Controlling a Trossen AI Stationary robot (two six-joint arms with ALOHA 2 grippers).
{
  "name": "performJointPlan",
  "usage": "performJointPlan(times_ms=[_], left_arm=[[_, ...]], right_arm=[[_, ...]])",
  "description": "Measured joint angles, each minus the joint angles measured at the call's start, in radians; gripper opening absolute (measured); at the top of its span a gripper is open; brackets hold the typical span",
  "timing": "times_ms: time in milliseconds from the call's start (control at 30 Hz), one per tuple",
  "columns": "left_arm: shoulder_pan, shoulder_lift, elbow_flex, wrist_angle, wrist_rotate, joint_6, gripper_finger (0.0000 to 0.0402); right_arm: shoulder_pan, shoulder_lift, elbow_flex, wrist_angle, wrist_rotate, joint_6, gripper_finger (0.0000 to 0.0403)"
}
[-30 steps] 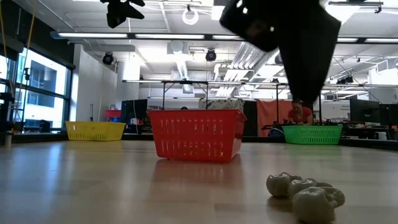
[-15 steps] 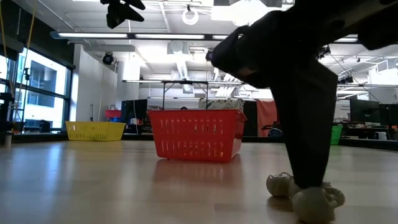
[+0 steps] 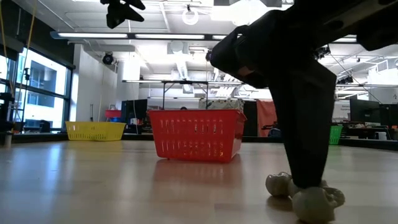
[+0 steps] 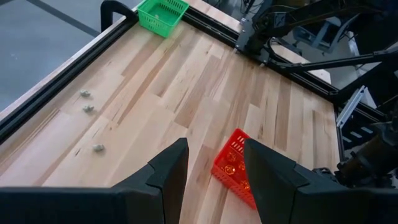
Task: Sort Halloween decoration
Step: Put the white skull toy into the green bin
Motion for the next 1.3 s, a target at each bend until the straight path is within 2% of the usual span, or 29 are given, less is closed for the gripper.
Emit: performJointPlan(times_ms=[367, 733, 1033, 1300], left_arm=[[0.000, 0.000, 0.000, 0.000, -0.001, 0.000, 0.0147], [0.000, 0.000, 0.000, 0.000, -0.001, -0.001, 0.0147], [0.000, 0.000, 0.000, 0.000, -0.001, -0.001, 0.0147], [0.000, 0.000, 0.000, 0.001, -0.001, -0.001, 0.0147]], right_arm=[[-0.016, 0.001, -0.001, 0.017, 0.021, -0.004, 0.0188], [-0.014, -0.003, -0.074, 0.079, 0.000, 0.037, 0.0188], [-0.012, -0.001, -0.076, 0.092, 0.067, 0.040, 0.0188], [-0.013, 0.000, -0.076, 0.094, 0.102, 0.041, 0.0147]])
